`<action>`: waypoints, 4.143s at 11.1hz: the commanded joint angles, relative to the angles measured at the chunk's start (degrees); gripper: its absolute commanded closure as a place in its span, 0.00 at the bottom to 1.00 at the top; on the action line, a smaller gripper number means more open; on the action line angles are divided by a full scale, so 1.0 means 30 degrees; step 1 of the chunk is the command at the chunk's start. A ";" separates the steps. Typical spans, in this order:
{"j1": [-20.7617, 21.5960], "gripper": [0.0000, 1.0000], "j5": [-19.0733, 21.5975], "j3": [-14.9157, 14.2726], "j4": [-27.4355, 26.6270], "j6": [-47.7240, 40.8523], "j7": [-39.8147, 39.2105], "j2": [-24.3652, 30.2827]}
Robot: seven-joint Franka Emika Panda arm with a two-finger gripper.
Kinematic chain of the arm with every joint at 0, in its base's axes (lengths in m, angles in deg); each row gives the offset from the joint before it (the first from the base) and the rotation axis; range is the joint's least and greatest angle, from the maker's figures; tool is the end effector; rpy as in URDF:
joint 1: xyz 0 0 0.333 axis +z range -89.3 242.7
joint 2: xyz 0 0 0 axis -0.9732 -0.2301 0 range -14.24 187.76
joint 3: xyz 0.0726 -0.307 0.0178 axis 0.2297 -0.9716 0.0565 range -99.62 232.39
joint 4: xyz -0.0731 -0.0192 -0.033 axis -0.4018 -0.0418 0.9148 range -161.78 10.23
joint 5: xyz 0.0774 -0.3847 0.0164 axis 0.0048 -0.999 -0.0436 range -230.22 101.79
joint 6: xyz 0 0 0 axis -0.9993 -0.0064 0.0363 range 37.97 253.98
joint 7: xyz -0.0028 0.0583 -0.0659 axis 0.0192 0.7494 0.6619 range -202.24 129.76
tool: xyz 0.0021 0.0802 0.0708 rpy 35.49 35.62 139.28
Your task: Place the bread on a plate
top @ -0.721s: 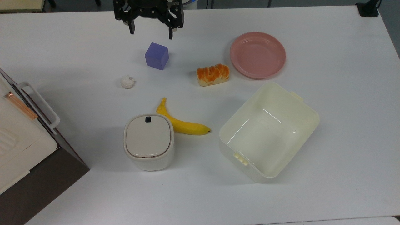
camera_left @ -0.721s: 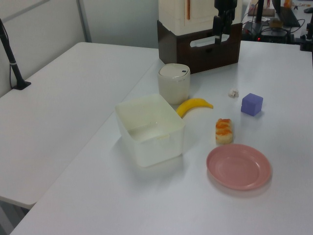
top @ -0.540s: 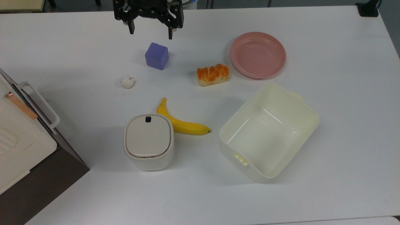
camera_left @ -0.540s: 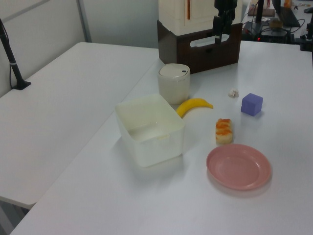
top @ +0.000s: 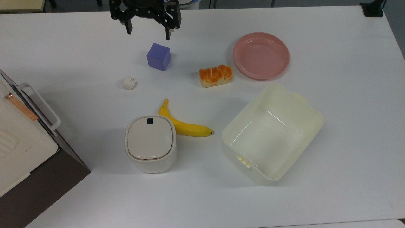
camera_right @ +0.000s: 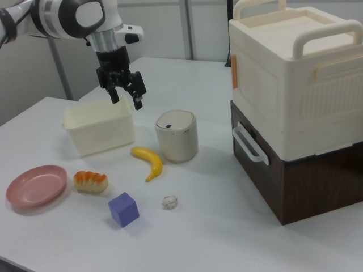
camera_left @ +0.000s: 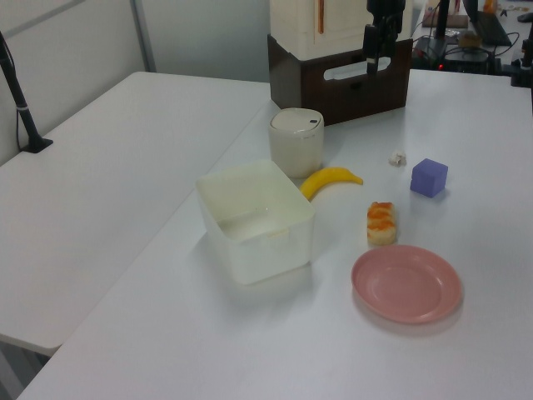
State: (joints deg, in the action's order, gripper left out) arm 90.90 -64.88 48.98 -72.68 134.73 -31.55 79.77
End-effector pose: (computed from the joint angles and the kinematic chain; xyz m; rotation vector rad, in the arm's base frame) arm 0.5987 -0.0238 0.5919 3.0867 -0.2069 0.0595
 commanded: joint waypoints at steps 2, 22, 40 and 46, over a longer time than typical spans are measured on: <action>0.0160 0.00 0.0397 -0.0204 0.0113 0.0368 0.0078 -0.0042; 0.1068 0.00 -0.1474 0.3251 -1.1894 0.8772 1.2218 0.3620; 0.3119 1.00 -0.7949 0.4571 -1.2016 1.0680 1.9531 -0.0921; 0.2799 1.00 -0.8424 0.4601 -1.1374 1.0739 1.7898 -0.0952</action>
State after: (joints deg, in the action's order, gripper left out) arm 99.55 -89.88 63.35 -108.25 165.71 25.16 77.06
